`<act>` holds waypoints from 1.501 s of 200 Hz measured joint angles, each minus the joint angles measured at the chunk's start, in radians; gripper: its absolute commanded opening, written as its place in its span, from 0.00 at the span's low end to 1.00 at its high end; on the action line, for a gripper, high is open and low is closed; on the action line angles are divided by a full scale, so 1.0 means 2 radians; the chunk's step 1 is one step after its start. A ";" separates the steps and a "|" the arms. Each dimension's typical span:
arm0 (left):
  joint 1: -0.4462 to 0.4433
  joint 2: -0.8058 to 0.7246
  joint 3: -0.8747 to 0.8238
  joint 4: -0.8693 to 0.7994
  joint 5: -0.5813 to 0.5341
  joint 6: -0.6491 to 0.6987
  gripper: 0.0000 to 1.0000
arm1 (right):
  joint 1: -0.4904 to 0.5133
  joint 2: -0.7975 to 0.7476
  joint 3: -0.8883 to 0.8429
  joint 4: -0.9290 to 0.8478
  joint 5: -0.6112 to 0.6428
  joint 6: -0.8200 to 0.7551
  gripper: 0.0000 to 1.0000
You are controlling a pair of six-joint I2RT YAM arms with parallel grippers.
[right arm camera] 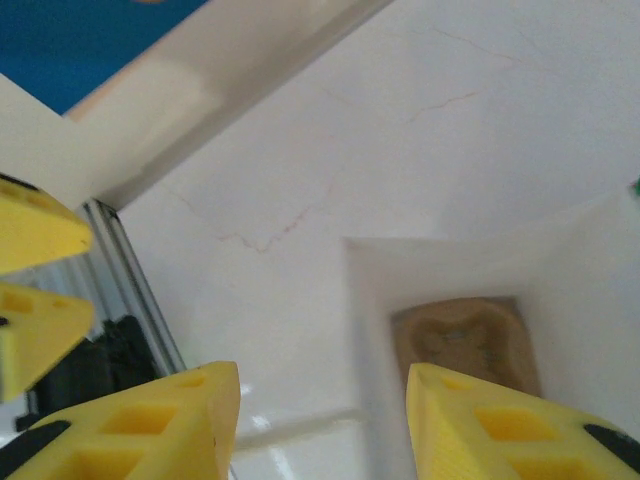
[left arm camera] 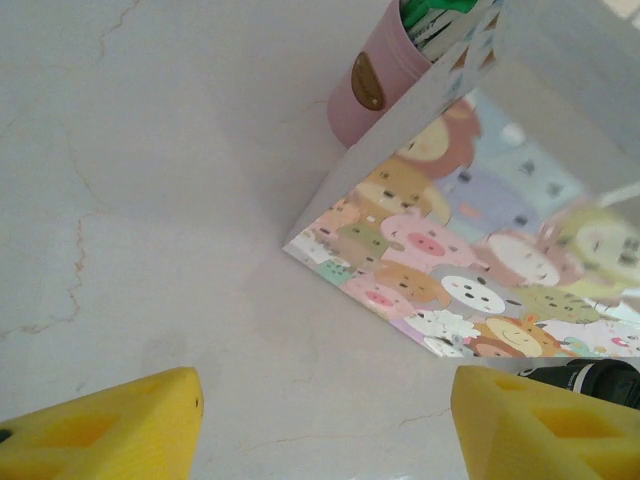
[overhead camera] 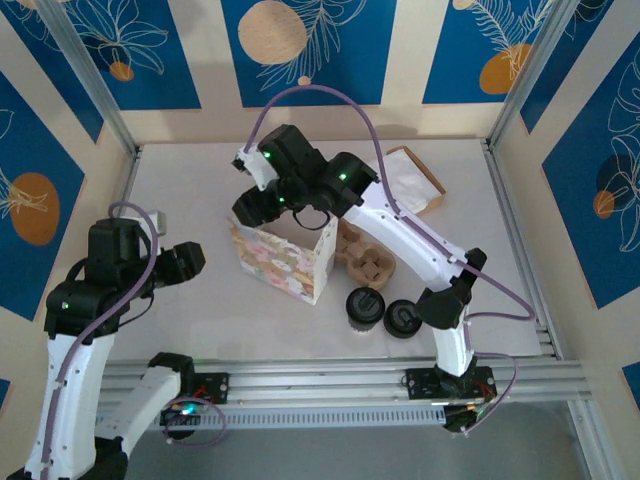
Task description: Pack the takeout coffee
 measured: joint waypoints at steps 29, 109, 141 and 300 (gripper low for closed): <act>0.000 0.000 0.000 0.000 0.002 0.000 0.67 | -0.010 0.000 0.000 0.007 -0.021 0.030 0.49; 0.000 -0.010 -0.004 0.003 0.028 -0.023 0.63 | -0.003 -0.038 -0.001 0.021 -0.028 0.040 0.51; 0.000 -0.035 -0.018 0.026 0.070 -0.062 0.62 | 0.001 -0.084 -0.005 0.033 -0.016 0.032 0.58; -0.094 -0.019 -0.062 0.239 0.168 -0.232 0.74 | -0.069 -0.129 -0.160 0.055 0.051 -0.075 0.65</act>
